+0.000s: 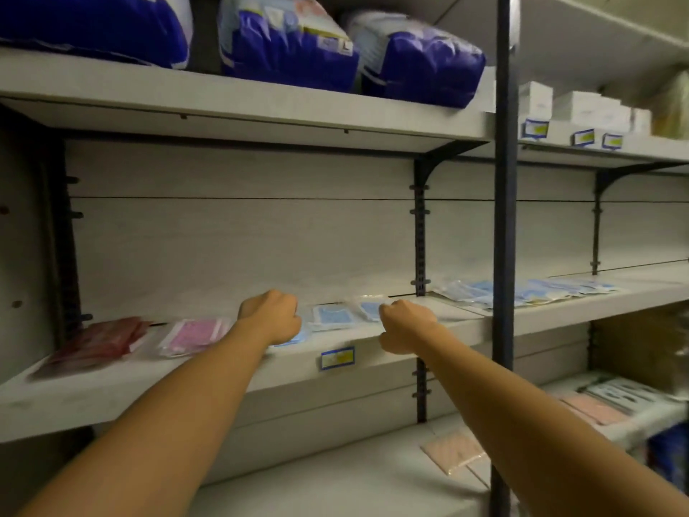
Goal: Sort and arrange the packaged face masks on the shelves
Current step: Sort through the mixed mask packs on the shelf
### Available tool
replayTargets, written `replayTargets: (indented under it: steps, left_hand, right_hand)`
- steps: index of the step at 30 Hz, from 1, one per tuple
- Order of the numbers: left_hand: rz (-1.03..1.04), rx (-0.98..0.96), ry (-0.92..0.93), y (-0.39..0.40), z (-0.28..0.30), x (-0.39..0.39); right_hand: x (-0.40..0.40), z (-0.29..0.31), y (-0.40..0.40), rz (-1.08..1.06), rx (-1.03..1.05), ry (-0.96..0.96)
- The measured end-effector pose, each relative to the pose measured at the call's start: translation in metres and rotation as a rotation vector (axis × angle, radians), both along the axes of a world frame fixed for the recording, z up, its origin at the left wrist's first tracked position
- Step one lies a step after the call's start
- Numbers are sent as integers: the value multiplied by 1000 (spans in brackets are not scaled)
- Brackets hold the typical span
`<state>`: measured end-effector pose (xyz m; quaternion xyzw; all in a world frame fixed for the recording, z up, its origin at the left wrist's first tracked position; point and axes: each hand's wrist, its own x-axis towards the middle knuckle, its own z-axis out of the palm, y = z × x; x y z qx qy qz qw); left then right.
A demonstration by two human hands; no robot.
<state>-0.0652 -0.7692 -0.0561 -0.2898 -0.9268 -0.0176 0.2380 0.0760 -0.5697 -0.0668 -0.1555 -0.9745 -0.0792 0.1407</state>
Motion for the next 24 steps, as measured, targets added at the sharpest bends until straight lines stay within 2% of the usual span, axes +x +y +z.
replayTargets:
  steps: [8, 13, 19, 24]
  left_hand:
    - [-21, -13, -8, 81, -15, 69]
    - [-102, -17, -52, 127, -26, 105]
    - [-154, -91, -59, 166, -31, 139]
    - [-154, -66, -43, 184, -22, 142]
  right_hand:
    - [99, -13, 88, -95, -15, -10]
    - [146, -20, 128, -146, -37, -6]
    - [171, -22, 165, -182, -43, -23]
    - [172, -30, 195, -181, -46, 1]
